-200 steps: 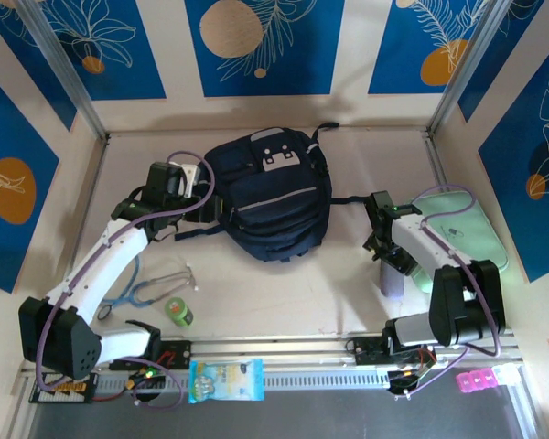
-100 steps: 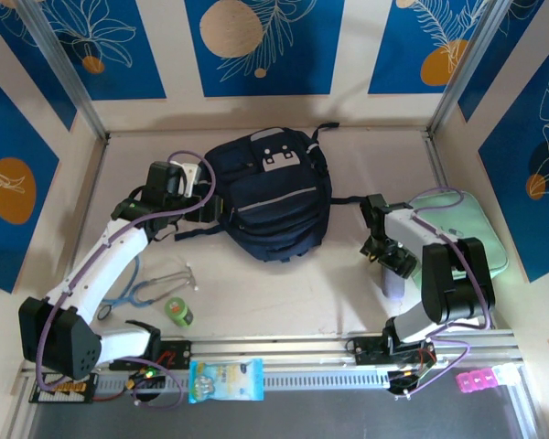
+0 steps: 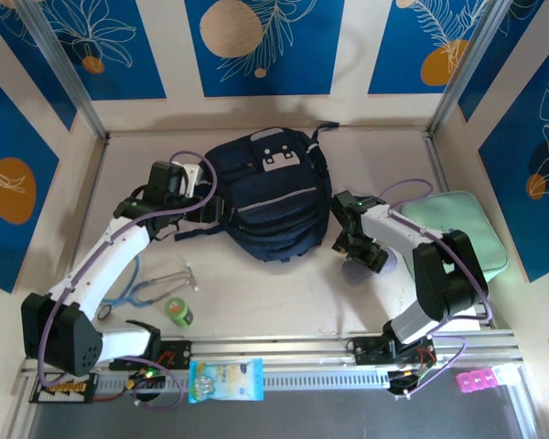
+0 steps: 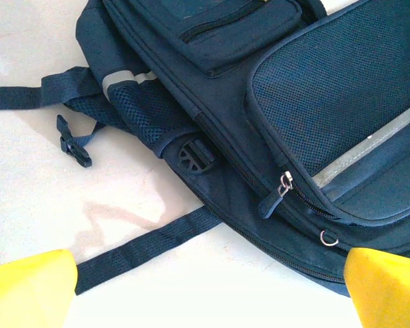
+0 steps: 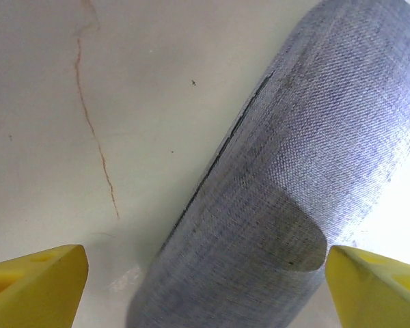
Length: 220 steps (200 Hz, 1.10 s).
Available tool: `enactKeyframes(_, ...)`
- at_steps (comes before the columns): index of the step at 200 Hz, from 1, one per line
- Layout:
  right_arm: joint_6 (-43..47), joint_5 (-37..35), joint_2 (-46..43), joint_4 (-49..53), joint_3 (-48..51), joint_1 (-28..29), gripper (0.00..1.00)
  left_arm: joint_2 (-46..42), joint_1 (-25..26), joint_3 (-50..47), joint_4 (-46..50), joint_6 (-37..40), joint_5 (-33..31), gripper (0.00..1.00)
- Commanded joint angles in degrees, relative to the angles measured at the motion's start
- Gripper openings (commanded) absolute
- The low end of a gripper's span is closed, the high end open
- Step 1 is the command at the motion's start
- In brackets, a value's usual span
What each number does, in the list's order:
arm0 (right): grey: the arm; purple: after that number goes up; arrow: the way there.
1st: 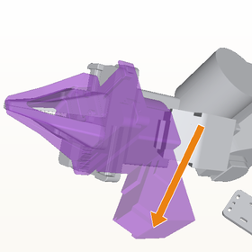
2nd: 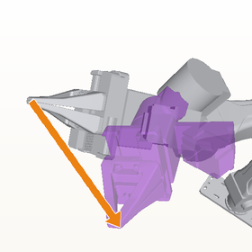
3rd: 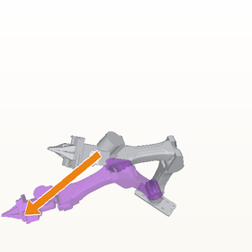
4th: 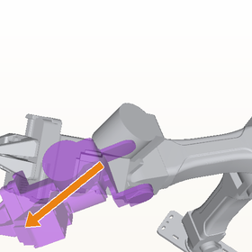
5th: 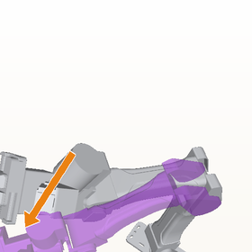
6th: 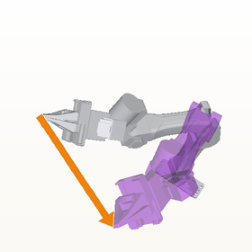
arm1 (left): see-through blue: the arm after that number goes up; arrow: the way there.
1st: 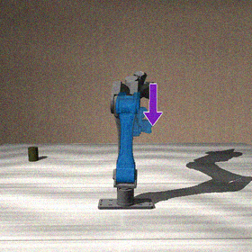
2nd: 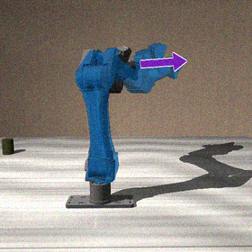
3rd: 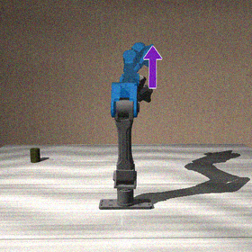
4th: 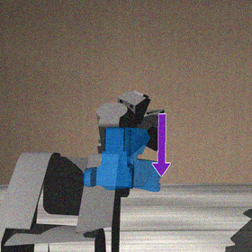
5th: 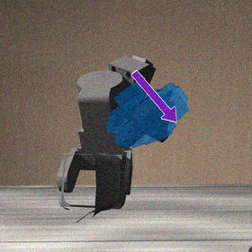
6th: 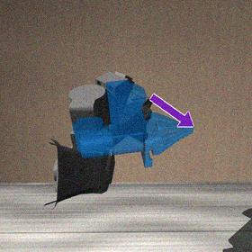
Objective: Pack the student bag
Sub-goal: Rotate the glasses case at the middle-right of the table, then pick up the glasses case from the middle-right of the table.
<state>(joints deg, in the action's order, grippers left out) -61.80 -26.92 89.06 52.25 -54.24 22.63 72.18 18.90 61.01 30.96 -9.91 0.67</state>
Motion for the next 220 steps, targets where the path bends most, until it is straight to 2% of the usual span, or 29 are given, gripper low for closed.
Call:
enactKeyframes(1,-2.03,0.26,-3.38,3.43,0.01,-1.01,0.90,0.46,-0.66,0.53,1.01,1.25,1.72,1.00)
enactKeyframes(36,-3.82,2.74,-7.74,1.79,3.93,-2.85,0.91,1.11,-0.70,0.86,1.13,0.95,2.88,1.00)
enactKeyframes(70,-5.19,8.21,-6.03,-2.91,6.45,-6.26,0.99,1.48,-0.75,1.34,1.33,0.87,3.55,1.00)
enactKeyframes(122,-10.36,7.36,-6.21,-1.22,8.01,-6.34,0.99,1.56,-0.70,1.06,1.56,1.05,3.62,1.00)
enactKeyframes(167,-11.75,9.11,-6.79,-4.56,11.42,-6.29,1.00,2.08,-0.66,1.38,1.34,0.93,4.32,1.00)
enactKeyframes(211,-12.20,7.75,-6.56,-9.28,13.19,-6.58,0.87,3.22,-0.70,3.55,2.34,1.11,6.19,1.00)
enactKeyframes(220,-12.00,7.64,-6.21,-9.87,13.28,-6.78,0.82,3.68,-0.70,4.57,2.82,1.38,7.15,1.00)
